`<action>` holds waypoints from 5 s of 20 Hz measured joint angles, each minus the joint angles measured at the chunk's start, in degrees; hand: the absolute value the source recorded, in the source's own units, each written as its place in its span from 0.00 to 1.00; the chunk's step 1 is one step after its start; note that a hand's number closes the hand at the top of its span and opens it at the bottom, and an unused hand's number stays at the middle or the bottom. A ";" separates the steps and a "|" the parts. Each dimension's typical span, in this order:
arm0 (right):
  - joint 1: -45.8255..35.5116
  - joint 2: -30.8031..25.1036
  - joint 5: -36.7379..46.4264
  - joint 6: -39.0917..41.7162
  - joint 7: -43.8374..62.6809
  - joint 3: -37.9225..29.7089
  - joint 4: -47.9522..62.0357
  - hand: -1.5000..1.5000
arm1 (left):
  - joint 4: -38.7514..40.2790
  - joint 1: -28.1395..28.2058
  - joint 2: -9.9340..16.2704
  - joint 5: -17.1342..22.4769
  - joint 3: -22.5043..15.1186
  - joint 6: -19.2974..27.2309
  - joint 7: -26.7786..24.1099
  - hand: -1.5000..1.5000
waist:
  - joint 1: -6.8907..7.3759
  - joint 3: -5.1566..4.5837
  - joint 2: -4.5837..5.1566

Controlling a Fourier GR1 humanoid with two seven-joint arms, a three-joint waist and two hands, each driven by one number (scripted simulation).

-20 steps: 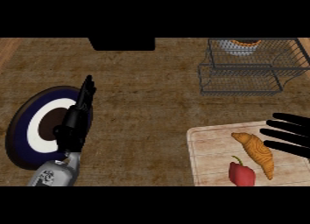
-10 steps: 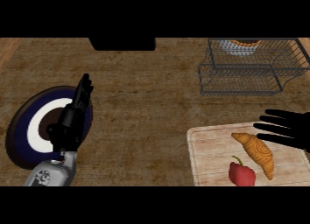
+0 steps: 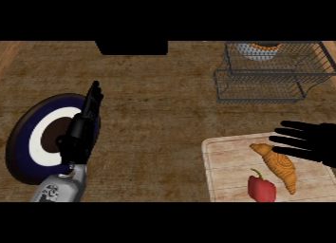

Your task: Pick the croissant from the cutting board and place it in the tiered basket

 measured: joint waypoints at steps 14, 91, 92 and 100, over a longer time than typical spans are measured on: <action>-0.13 6.87 7.29 0.17 1.64 3.03 3.05 0.00 | 0.24 -1.20 -1.56 -1.96 2.38 -2.16 1.38 0.50 | -0.02 0.00 0.01; -41.33 50.13 6.91 33.04 101.17 -22.90 -16.12 1.00 | -1.38 0.05 -5.42 -5.76 6.29 -6.25 1.62 0.50 | 0.34 -0.01 -0.03; -42.38 49.75 7.22 31.61 101.14 -23.29 -13.64 1.00 | -0.20 -0.25 -5.75 -5.95 6.32 -6.05 0.70 0.50 | 0.36 -0.02 0.03; -45.73 41.51 7.89 24.88 96.18 -25.93 -0.54 1.00 | -1.25 1.28 -6.27 -6.60 5.59 -6.38 0.54 0.50 | 0.39 -0.02 0.10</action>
